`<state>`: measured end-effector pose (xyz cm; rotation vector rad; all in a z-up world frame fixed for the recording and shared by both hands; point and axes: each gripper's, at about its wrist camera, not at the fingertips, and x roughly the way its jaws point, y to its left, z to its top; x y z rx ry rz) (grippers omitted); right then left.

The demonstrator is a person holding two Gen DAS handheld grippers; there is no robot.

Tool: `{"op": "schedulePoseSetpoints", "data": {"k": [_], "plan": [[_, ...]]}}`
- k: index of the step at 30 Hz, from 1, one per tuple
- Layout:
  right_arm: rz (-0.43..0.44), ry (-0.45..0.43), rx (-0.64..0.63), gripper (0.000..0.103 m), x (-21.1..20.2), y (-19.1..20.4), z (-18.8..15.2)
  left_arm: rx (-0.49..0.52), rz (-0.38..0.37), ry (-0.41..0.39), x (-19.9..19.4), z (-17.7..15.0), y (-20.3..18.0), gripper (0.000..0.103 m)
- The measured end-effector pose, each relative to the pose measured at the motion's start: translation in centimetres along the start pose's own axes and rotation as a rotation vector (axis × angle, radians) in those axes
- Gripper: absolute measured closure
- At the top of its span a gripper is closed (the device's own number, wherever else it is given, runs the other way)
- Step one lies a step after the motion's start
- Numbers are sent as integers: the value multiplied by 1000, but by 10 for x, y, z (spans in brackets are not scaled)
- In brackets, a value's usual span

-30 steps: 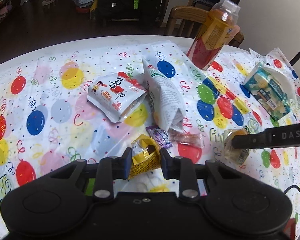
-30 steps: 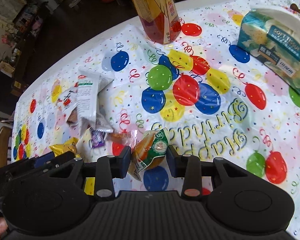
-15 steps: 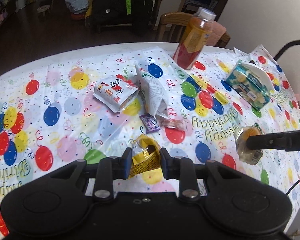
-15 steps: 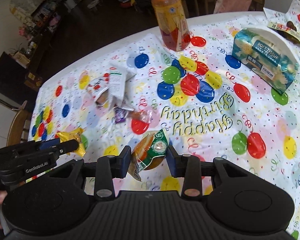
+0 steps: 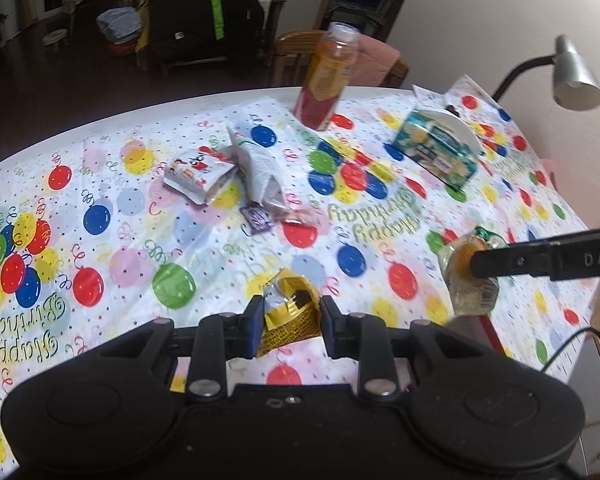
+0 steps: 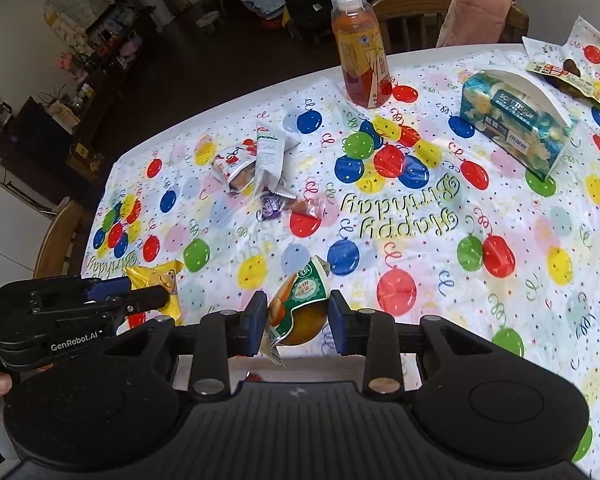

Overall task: Organize snacks
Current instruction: 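Carry the yellow candy and orange candy into the white box and release both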

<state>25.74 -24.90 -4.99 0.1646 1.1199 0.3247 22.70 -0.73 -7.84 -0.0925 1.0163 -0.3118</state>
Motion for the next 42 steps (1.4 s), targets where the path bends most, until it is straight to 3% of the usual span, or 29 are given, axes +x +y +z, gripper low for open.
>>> {"op": "schedulePoseSetpoints", "data": {"k": [4, 6, 19, 30, 42], "plan": [[5, -7, -3, 71, -14, 1, -14, 32, -12, 4, -13, -12, -8, 76], [11, -7, 0, 78, -19, 1, -21, 51, -18, 6, -18, -18, -11, 76], [15, 34, 7, 78, -27, -2, -77, 148, -58, 57, -31, -66, -32, 76], [-61, 103, -17, 78, 1, -6, -117, 254, 1, 124, -10, -107, -48, 76], [-131, 115, -44, 78, 33, -1, -121, 301, 86, 174, 22, -118, -54, 76]]}}
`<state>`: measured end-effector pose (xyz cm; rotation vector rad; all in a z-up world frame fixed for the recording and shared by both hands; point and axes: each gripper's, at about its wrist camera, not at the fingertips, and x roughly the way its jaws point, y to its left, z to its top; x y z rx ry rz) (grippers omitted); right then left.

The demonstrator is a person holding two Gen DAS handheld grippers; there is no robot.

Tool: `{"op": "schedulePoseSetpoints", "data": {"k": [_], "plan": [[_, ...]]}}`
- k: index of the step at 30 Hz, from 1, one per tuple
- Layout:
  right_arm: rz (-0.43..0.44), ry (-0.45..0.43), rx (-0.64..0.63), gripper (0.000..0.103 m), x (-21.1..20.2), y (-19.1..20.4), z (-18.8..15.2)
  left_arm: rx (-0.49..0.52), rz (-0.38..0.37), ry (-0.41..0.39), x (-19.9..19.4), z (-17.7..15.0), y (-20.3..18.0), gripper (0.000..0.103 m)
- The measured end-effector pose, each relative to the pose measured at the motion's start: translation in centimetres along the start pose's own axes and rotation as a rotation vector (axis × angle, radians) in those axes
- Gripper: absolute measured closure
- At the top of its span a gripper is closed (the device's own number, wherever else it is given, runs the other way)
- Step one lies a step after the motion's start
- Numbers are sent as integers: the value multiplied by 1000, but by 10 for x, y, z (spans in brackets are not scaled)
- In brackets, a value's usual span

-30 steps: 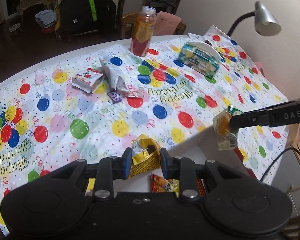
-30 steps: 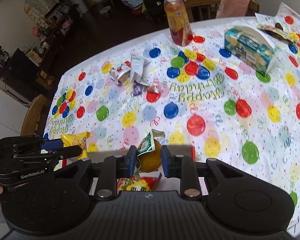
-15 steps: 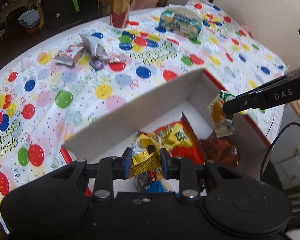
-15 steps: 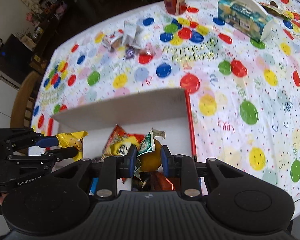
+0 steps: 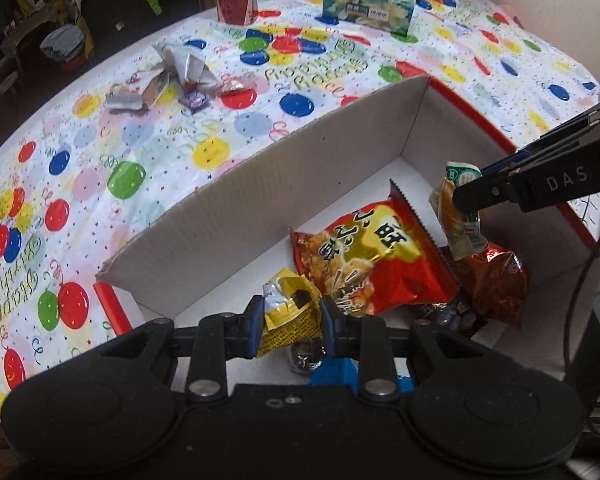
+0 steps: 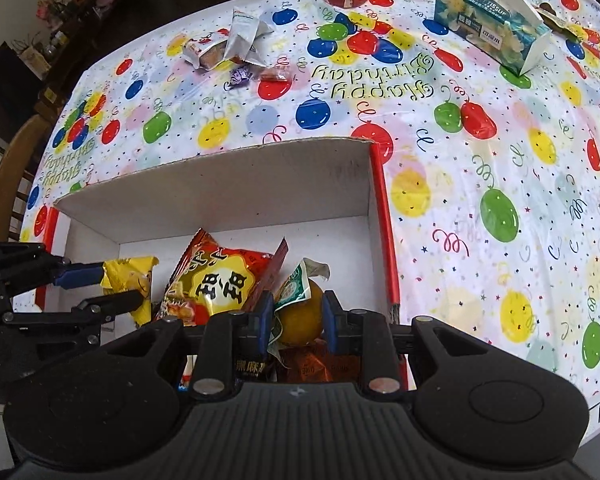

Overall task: Organize snacks
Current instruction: 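Carry the yellow candy and orange candy into the white box and release both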

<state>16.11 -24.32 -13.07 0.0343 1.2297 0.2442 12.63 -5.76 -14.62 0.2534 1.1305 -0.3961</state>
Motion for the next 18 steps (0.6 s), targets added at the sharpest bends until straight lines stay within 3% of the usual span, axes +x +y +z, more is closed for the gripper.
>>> {"op": "schedulePoseSetpoints", "data": {"k": [18], "plan": [[13, -1, 45, 78, 8, 3, 6, -11, 4, 49, 19, 8, 1, 72]]}}
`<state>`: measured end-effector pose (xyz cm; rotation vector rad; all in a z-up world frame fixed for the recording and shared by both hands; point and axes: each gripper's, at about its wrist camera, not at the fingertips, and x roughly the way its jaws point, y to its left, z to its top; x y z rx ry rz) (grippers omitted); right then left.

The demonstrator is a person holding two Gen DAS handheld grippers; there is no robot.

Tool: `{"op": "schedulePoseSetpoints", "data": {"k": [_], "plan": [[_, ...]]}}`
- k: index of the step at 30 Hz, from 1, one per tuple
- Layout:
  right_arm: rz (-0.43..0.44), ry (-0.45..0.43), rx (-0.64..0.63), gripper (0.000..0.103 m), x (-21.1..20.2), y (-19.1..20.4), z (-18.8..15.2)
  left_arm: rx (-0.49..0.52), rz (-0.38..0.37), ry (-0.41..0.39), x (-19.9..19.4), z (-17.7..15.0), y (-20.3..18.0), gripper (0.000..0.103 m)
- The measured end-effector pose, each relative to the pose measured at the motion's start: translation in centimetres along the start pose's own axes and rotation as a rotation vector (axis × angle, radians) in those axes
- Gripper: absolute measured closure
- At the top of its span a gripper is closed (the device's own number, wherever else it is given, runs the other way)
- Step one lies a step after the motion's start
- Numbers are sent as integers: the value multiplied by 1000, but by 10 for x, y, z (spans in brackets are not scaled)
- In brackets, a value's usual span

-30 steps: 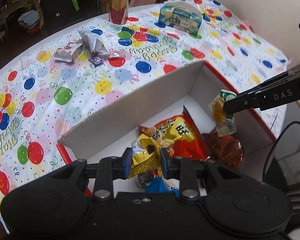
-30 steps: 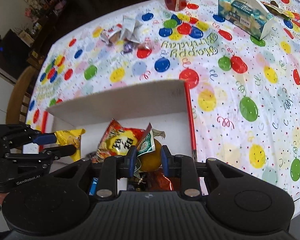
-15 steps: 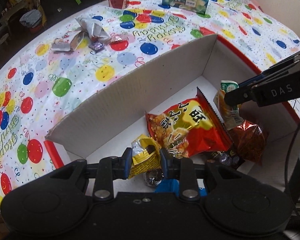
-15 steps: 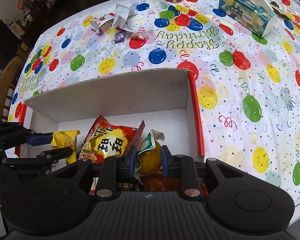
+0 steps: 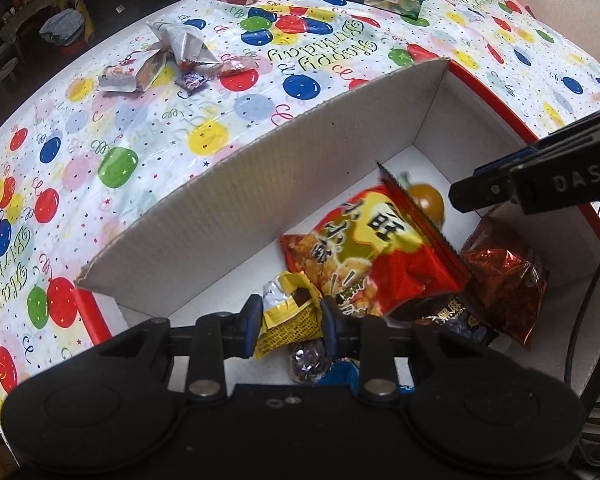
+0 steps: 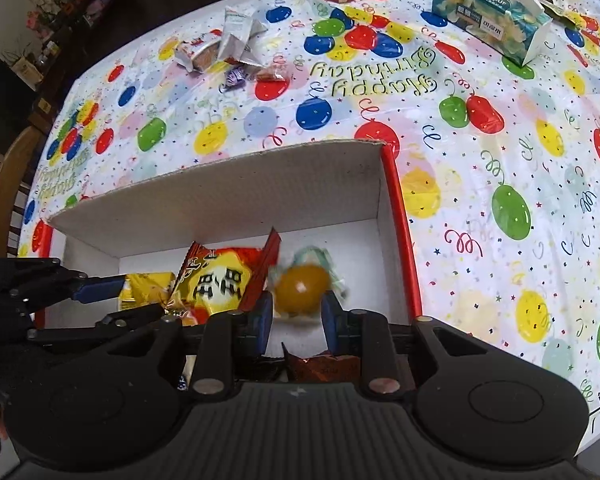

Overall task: Organize snacks
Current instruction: 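Carry the yellow candy and orange candy into the white box and release both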

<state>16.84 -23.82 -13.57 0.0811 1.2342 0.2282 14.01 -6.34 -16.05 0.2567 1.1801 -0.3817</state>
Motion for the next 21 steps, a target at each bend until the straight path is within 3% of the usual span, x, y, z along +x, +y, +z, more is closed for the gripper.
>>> {"op": "schedulePoseSetpoints", "data": {"k": [4, 8, 18, 20, 21], "plan": [[22, -8, -5, 78, -9, 0, -2, -11, -5, 2, -2, -1, 2, 68], [38, -9, -9, 77, -16, 2, -6, -17, -11, -21, -10, -5, 3, 46], [67, -39, -37, 76, -38, 14, -15, -16, -46, -97, -41, -9, 0, 39], [71, -49, -39, 70, -44, 16, -17, -22, -51, -117, -49, -9, 1, 36], [72, -58, -39, 56, -47, 17, -18, -25, -54, -129, -53, -10, 1, 33]]}}
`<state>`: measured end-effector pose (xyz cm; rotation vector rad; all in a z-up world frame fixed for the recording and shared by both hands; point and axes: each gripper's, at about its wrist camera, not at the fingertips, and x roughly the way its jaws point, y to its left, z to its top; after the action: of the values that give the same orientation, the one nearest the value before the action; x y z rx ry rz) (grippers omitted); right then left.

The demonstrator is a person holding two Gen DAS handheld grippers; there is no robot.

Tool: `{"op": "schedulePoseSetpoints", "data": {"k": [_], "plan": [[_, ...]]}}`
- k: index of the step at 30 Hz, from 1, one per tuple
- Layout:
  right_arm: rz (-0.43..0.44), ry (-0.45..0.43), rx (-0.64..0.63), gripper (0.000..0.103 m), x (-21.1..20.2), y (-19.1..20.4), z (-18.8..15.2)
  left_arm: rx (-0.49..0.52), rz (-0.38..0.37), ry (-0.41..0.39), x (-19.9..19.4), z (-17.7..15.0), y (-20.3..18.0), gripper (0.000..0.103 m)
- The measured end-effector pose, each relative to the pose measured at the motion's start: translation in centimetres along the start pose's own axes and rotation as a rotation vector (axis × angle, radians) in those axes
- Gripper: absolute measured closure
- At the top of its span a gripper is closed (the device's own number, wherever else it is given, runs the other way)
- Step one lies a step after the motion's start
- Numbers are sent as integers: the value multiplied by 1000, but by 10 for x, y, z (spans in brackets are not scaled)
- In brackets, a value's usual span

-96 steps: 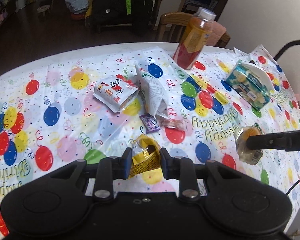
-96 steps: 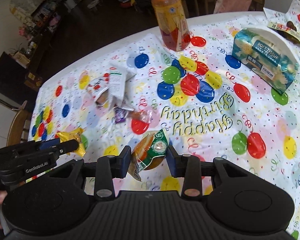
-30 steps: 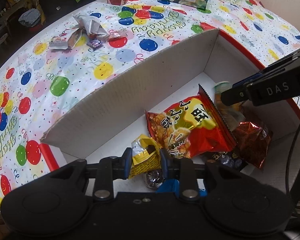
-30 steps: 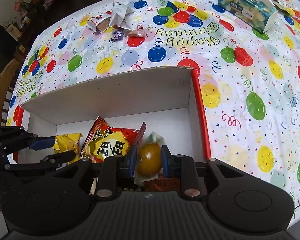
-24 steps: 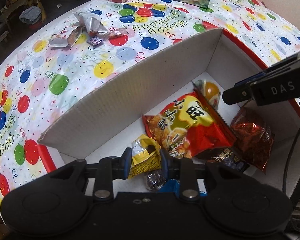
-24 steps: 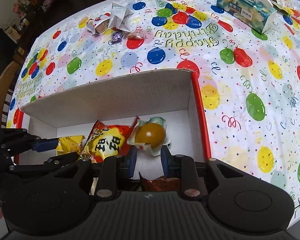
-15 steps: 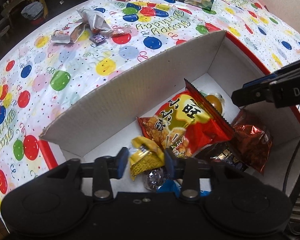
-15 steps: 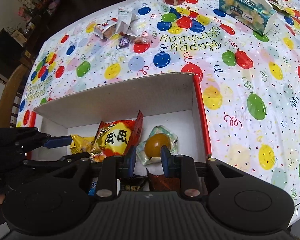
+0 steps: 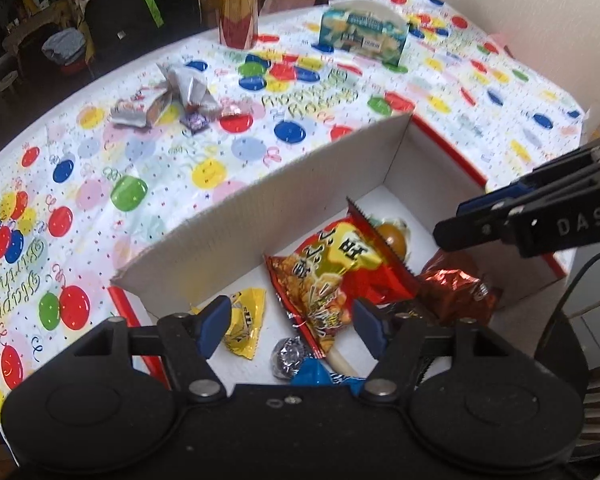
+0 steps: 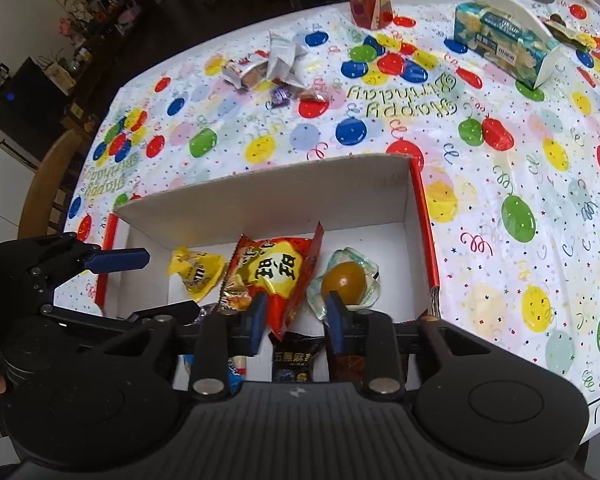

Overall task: Organize snacks
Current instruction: 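Carry the yellow candy and orange candy into the white box and release both, then lift both grippers out of the box and move back to the remaining snacks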

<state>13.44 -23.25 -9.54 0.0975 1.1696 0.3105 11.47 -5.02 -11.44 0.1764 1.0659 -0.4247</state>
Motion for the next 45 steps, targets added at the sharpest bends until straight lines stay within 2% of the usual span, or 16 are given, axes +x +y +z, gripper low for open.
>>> {"op": "schedulePoseSetpoints", "data": {"k": [2, 3, 13, 15, 20, 23, 35, 45], "plan": [[2, -28, -3, 34, -7, 3, -2, -4, -3, -24, -9, 0, 1, 31], [4, -44, -6, 33, -11, 4, -2, -6, -4, -35, -13, 1, 1, 30], [26, -71, -51, 32, -30, 17, 4, -13, 5, -142, -50, 10, 3, 18], [29, -80, -54, 27, -34, 19, 7, -15, 13, -156, -54, 14, 5, 15], [27, -100, -71, 25, -44, 23, 23, -28, 40, -194, -62, 25, 13, 8], [25, -110, -73, 18, -47, 23, 36, -48, 54, -211, -63, 35, 20, 3], [24, -100, -86, 18, -33, 16, 107, -106, 130, -251, -48, 85, 53, 1], [8, -81, -57, 18, 5, 5, 170, -93, 191, -247, -13, 126, 82, 1]]}}
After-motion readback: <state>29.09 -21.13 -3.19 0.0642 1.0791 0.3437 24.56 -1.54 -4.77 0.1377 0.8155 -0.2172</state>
